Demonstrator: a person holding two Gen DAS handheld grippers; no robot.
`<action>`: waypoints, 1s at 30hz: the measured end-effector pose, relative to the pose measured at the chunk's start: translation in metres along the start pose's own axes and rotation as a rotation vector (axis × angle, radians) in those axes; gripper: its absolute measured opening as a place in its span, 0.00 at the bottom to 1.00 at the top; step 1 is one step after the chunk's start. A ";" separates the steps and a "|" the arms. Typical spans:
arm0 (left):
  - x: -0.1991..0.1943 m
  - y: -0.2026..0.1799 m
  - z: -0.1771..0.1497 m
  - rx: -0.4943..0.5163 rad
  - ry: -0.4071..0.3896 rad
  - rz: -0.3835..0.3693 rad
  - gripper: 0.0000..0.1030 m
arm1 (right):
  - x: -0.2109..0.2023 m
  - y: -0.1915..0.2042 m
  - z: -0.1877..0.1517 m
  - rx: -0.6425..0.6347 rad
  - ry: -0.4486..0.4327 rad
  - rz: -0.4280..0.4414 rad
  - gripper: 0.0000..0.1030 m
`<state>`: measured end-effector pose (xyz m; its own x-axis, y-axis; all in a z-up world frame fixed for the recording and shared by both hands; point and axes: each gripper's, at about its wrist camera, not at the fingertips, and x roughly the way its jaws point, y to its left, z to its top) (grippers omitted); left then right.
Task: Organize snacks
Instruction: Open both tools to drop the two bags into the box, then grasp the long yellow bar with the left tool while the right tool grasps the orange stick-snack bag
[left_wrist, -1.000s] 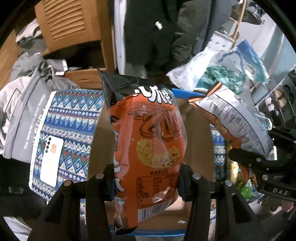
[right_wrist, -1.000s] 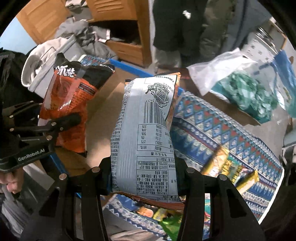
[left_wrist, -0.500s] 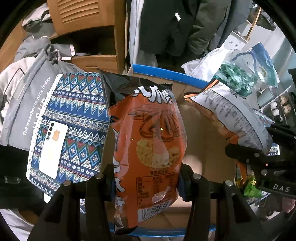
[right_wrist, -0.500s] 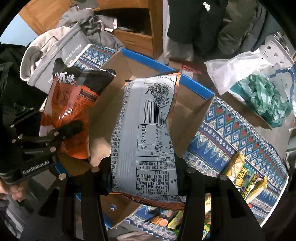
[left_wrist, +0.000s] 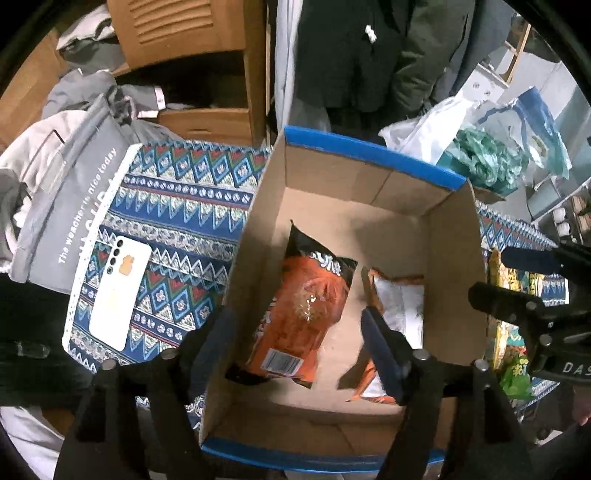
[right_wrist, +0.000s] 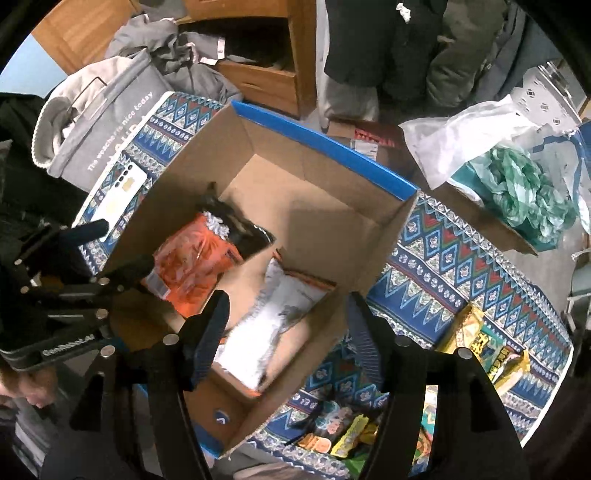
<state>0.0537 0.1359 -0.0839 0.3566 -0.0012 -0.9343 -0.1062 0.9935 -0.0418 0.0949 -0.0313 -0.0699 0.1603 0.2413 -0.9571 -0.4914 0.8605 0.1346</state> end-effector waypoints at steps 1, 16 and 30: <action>-0.002 0.000 0.001 -0.003 -0.007 -0.005 0.74 | -0.002 -0.001 -0.001 0.003 -0.003 -0.004 0.64; -0.016 -0.031 -0.003 0.052 -0.011 -0.058 0.74 | -0.026 -0.027 -0.019 0.035 -0.038 -0.061 0.64; -0.022 -0.075 -0.008 0.138 0.004 -0.091 0.74 | -0.051 -0.062 -0.054 0.076 -0.069 -0.090 0.64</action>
<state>0.0462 0.0607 -0.0634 0.3555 -0.0926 -0.9301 0.0552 0.9954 -0.0780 0.0713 -0.1208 -0.0433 0.2602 0.1895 -0.9468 -0.4062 0.9110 0.0707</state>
